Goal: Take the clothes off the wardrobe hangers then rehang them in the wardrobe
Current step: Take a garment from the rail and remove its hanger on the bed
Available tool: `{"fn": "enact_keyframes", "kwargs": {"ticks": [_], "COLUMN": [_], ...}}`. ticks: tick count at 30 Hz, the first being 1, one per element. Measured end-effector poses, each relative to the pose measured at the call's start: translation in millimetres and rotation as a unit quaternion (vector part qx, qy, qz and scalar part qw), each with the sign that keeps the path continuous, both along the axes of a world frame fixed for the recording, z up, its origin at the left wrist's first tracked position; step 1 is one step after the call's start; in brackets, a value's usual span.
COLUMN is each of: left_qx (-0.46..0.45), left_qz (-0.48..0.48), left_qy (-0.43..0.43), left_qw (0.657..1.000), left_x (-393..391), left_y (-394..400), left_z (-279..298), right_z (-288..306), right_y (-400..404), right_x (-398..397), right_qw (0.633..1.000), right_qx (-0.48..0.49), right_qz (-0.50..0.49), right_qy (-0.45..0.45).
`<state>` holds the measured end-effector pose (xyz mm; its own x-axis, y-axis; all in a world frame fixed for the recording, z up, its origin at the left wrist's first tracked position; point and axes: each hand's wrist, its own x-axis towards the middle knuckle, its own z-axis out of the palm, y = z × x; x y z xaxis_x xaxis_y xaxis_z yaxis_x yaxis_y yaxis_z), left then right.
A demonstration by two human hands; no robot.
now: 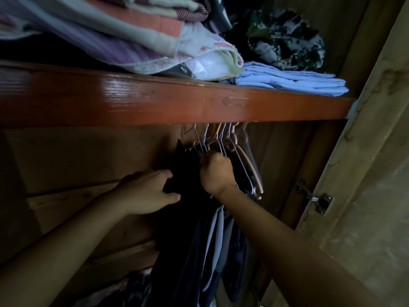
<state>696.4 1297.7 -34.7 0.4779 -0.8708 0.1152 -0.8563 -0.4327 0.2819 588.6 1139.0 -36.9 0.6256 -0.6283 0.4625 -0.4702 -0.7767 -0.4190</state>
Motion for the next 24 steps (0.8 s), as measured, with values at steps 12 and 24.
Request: {"fn": "enact_keyframes", "kwargs": {"ticks": [12, 24], "left_qx": [-0.027, -0.065], "left_qz": [-0.018, -0.074], "left_qy": [0.075, 0.096], "left_qw": [0.997, 0.990], "left_x": [-9.6, -63.1], "left_y": [-6.6, -39.8], "left_z": [-16.5, -32.4], "right_z": [-17.9, -23.8], "right_y": [8.3, 40.8], "right_x": [-96.3, -228.9], "right_qw": [0.992, 0.994], "right_qx": [0.051, 0.045], "right_qz": [0.075, 0.072], "right_qy": [-0.088, -0.067]}}
